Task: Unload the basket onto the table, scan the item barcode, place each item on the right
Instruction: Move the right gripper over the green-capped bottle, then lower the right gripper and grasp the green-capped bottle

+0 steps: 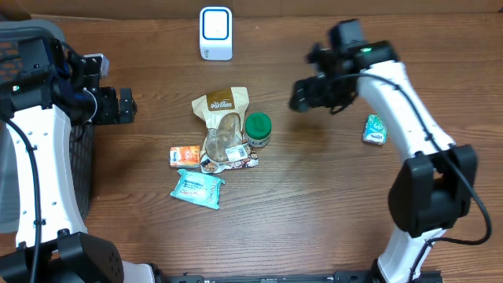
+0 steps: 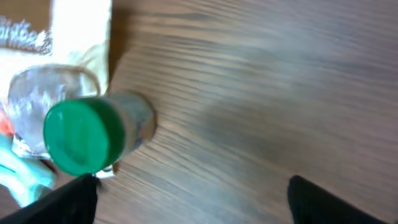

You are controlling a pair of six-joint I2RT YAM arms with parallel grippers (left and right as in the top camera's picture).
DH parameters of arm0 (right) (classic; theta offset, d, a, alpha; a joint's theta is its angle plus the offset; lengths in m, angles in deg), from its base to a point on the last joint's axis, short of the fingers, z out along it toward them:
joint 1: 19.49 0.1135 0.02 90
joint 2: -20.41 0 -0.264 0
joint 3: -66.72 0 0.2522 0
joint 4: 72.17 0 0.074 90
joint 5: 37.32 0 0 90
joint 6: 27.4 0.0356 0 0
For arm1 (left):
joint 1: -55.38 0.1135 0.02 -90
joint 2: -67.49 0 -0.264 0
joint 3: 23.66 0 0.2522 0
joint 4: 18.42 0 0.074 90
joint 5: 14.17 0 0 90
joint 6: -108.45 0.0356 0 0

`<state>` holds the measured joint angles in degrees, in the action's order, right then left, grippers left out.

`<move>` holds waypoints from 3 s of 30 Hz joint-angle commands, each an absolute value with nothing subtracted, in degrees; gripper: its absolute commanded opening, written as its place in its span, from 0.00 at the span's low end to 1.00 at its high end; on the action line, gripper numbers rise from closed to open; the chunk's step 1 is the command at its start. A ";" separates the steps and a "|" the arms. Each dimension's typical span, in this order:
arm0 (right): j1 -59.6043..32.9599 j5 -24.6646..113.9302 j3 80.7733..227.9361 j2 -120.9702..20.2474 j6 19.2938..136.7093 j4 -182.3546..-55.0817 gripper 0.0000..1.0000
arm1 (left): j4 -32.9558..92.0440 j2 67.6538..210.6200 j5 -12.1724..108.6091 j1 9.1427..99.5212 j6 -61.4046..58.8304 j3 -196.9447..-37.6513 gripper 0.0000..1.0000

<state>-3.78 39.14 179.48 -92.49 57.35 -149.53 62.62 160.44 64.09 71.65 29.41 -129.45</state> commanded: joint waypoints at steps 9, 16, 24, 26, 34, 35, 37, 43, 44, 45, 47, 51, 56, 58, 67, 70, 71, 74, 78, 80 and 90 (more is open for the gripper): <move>7.54 46.70 180.57 -91.79 41.72 -142.75 1.00 | 62.43 160.96 64.22 71.87 30.48 -130.48 1.00; 10.14 47.09 180.57 -93.93 37.50 -142.57 1.00 | 62.43 160.96 64.22 71.87 30.48 -130.48 1.00; 10.18 40.75 180.57 -96.93 36.95 -143.34 1.00 | 62.43 160.96 64.22 71.87 30.48 -130.48 1.00; 10.40 40.58 180.57 -97.19 36.95 -143.27 1.00 | 62.43 160.96 64.22 71.87 30.48 -130.48 1.00; 11.65 40.60 180.11 -99.51 37.00 -143.30 1.00 | 62.43 160.96 64.22 71.87 30.48 -130.48 0.99; 11.87 40.62 179.96 -99.86 37.00 -143.21 1.00 | 62.43 160.96 64.22 71.87 30.48 -130.48 1.00; 12.06 41.08 179.81 -100.23 37.00 -143.14 1.00 | 62.43 160.96 64.22 71.87 30.48 -130.48 0.99; 12.06 44.62 179.81 -101.10 37.04 -142.68 0.97 | 62.43 160.96 64.22 71.87 30.48 -130.48 1.00; 12.06 45.02 179.81 -101.26 37.06 -142.62 0.97 | 62.43 160.96 64.22 71.87 30.48 -130.46 1.00; 12.06 45.19 179.81 -101.54 37.04 -142.60 0.97 | 62.43 160.96 64.22 71.87 30.48 -130.48 1.00; 12.06 45.17 179.81 -102.11 37.04 -142.55 0.96 | 62.43 160.96 64.22 71.87 30.48 -130.48 1.00; 12.06 45.67 179.81 -103.16 37.04 -142.55 0.91 | 62.43 160.96 64.22 71.87 30.48 -130.48 0.99; 12.04 47.46 179.87 -103.16 37.30 -142.60 0.85 | 62.41 160.96 64.22 71.87 30.48 -130.48 1.00; 11.93 48.95 179.87 -103.16 39.64 -142.38 0.81 | 62.43 160.96 64.22 71.87 30.48 -130.48 1.00; 9.97 50.26 179.98 -103.16 53.81 -141.96 0.64 | 62.43 160.96 64.22 71.87 30.48 -130.48 1.00; 8.90 52.21 179.98 -103.16 59.34 -143.30 0.65 | 62.43 160.96 64.22 71.87 30.48 -130.48 1.00; 8.46 52.27 179.98 -103.16 60.63 -143.82 0.65 | 62.43 160.96 64.22 71.87 30.46 -130.48 1.00; 7.04 52.21 179.98 -103.16 64.78 -145.35 0.65 | 62.43 160.96 64.22 71.85 30.48 -130.48 1.00; 5.42 52.12 179.98 -103.16 70.02 -146.95 0.65 | 62.43 160.96 64.22 71.83 30.48 -130.48 0.99; 4.74 51.07 179.98 -103.16 70.79 -147.14 0.65 | 62.43 160.96 64.22 71.85 30.48 -130.48 1.00; 4.48 49.61 184.51 -103.13 70.75 -149.44 0.73 | 62.43 160.96 64.22 71.85 30.48 -130.48 1.00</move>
<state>4.66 49.93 180.70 -102.94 69.81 -149.11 62.65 160.44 64.09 71.65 29.41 -129.45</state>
